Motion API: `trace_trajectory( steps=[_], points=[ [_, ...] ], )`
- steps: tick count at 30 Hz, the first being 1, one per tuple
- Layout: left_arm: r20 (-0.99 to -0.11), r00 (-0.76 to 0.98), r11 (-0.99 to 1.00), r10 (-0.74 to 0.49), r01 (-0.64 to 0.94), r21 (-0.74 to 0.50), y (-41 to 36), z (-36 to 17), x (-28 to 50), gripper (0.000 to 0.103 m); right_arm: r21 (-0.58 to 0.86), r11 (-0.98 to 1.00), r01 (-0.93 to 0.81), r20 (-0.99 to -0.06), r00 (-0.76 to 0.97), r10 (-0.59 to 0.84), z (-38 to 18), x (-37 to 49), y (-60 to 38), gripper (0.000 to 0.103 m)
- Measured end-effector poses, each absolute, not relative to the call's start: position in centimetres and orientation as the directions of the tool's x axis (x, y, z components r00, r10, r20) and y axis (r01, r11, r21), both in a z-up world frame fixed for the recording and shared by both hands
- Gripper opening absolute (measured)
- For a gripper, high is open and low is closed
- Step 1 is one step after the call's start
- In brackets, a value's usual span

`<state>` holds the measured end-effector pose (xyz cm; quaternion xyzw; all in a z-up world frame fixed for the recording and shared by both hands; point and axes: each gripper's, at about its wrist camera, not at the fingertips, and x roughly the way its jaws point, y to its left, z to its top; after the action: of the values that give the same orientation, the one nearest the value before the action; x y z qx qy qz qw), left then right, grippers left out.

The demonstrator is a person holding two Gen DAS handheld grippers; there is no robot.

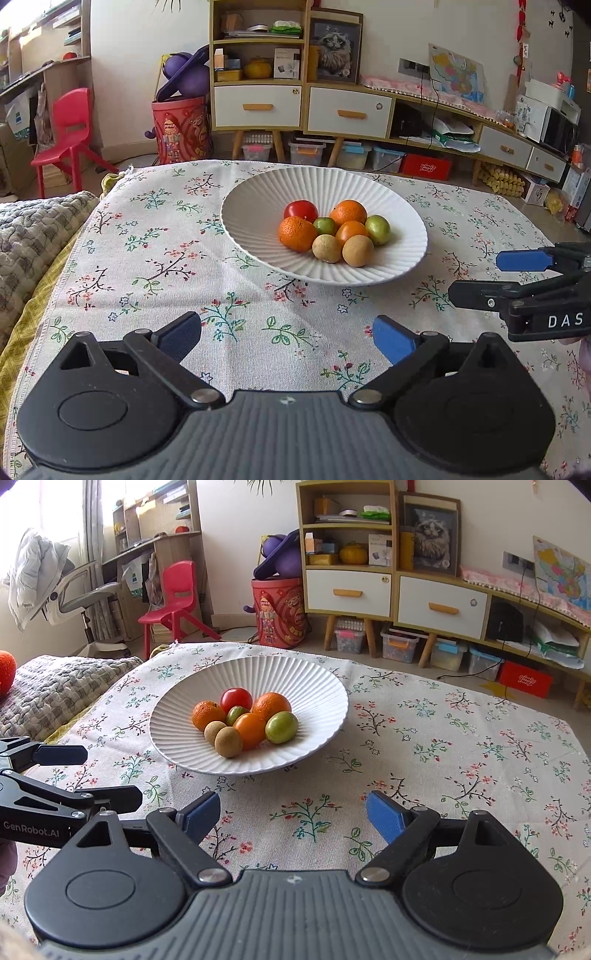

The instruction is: Organize fruits

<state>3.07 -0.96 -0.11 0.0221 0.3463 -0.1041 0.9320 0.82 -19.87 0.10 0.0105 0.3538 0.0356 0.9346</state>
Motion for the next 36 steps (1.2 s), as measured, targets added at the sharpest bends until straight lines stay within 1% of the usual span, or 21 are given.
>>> trace_trajectory(
  steps=[5, 11, 23, 36],
  points=[
    [-0.672, 0.725, 0.984, -0.148, 0.178, -0.025, -0.8, -0.2, 2.7, 0.092, 0.046, 0.998, -0.033, -0.672, 0.739, 0.055, 0.1, 0.2, -19.8, 0.09],
    [-0.681, 0.725, 0.992, -0.104, 0.127, -0.017, -0.8, 0.0, 2.4, 0.092, 0.034, 0.999, 0.008, -0.696, 0.717, 0.018, -0.1, -0.1, -19.6, 0.094],
    [-0.71, 0.703, 0.997, -0.047, 0.076, 0.01, -1.7, 0.3, 2.2, 0.092, 0.005, 0.997, 0.076, -0.696, 0.716, -0.051, 0.2, -0.1, -19.2, 0.102],
    [-0.706, 0.708, 0.998, -0.02, 0.055, 0.027, -1.9, 0.5, 2.4, 0.092, -0.026, 0.997, 0.071, -0.702, 0.709, -0.069, 0.1, 0.2, -18.6, 0.102]
  ],
)
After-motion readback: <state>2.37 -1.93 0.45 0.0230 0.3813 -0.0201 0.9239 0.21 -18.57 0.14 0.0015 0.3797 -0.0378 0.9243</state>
